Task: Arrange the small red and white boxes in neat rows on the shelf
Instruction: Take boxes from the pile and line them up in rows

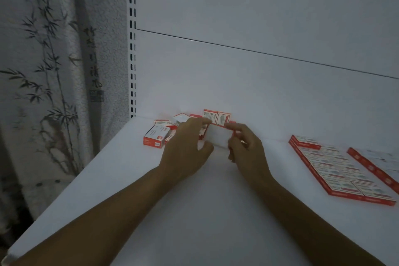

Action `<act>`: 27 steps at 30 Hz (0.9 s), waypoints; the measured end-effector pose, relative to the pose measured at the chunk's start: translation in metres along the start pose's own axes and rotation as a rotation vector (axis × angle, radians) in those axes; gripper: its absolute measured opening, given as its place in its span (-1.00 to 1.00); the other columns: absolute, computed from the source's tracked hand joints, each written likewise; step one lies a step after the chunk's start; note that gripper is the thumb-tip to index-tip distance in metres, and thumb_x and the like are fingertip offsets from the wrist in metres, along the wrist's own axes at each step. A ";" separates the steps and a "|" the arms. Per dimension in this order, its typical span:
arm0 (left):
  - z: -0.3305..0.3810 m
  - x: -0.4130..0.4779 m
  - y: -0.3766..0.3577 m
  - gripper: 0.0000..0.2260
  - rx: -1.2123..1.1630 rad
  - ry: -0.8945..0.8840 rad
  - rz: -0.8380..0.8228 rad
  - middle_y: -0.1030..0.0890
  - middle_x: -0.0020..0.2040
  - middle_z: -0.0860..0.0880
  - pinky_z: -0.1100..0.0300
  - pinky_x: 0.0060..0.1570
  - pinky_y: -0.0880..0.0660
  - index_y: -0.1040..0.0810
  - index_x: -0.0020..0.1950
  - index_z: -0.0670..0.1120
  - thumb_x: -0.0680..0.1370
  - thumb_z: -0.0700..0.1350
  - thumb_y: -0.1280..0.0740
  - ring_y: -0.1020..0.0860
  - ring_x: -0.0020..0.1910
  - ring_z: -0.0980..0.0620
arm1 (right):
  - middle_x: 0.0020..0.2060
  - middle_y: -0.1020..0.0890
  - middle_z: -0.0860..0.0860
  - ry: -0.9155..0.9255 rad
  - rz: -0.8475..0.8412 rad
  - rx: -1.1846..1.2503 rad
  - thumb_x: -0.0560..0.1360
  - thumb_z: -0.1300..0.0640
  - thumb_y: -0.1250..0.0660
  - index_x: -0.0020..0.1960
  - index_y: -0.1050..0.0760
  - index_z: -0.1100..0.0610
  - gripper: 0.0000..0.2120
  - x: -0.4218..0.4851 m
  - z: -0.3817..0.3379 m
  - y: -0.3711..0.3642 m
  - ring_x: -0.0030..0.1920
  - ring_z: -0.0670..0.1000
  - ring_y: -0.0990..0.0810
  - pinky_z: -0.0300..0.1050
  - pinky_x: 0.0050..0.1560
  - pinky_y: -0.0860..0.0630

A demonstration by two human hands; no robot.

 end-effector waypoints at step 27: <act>0.023 -0.005 0.011 -0.72 -0.515 0.260 -0.061 -0.64 -0.03 0.03 0.38 -0.27 -0.48 -0.59 0.13 -0.08 0.49 0.01 -0.33 -0.59 -0.03 0.05 | -0.07 -0.68 0.08 -0.211 -0.371 0.296 0.49 -0.17 -0.18 0.06 -0.55 0.01 -0.67 -0.001 -0.025 0.012 -0.14 0.06 -0.66 -0.03 0.01 -0.56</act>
Point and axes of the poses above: each hand's wrist, its own x-axis towards the middle knuckle, its own y-axis out of the back of the hand, z = x × y, the point moved 4 cm from there along x, towards the middle knuckle
